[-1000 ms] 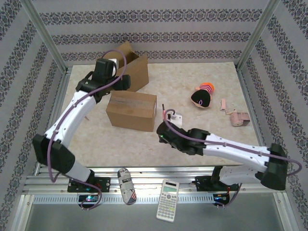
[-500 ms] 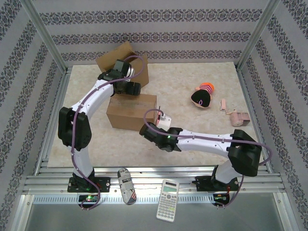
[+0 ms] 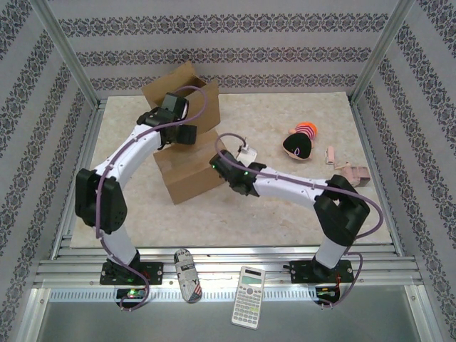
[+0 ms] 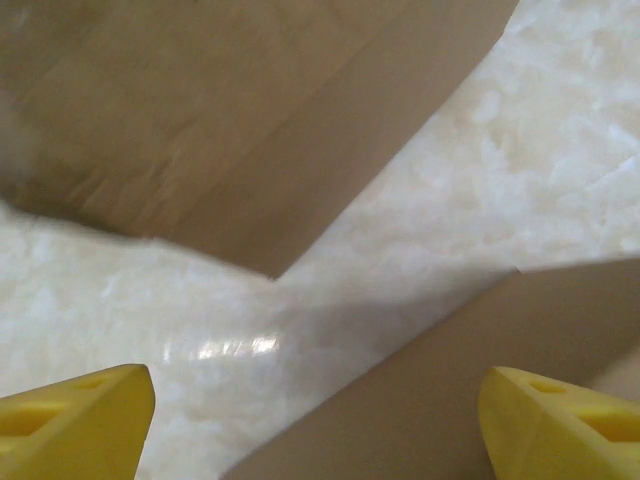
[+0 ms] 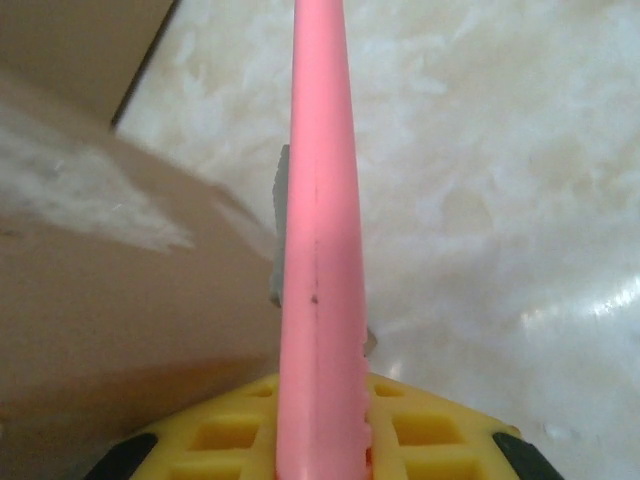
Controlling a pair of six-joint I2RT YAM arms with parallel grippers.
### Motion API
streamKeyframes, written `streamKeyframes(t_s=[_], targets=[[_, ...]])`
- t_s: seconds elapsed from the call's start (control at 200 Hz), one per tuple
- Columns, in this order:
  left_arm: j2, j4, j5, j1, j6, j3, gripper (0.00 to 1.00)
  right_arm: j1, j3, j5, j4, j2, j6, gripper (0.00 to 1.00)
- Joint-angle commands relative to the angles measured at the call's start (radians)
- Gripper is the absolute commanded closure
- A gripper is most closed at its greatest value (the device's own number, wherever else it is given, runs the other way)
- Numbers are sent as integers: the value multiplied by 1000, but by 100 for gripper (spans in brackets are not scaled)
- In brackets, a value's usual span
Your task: Unpack the express box
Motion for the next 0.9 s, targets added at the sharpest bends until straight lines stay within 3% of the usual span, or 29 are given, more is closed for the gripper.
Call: streamKeyframes(t_s=[0.0, 0.21, 0.465, 0.6, 0.894], targets=[[-72, -169, 47, -38, -47, -89, 15, -60, 104, -92, 104, 47, -104, 100], [-217, -189, 62, -73, -137, -235, 14, -152, 309, -301, 62, 175, -245, 100], [-325, -210, 52, -131, -240, -348, 13, -195, 566, -541, -9, 346, -366, 100], [-352, -205, 56, -150, -279, -382, 12, -200, 639, -579, -42, 404, -386, 100], [-367, -217, 47, -155, -281, -339, 10, -242, 628, -569, -30, 442, -371, 100]])
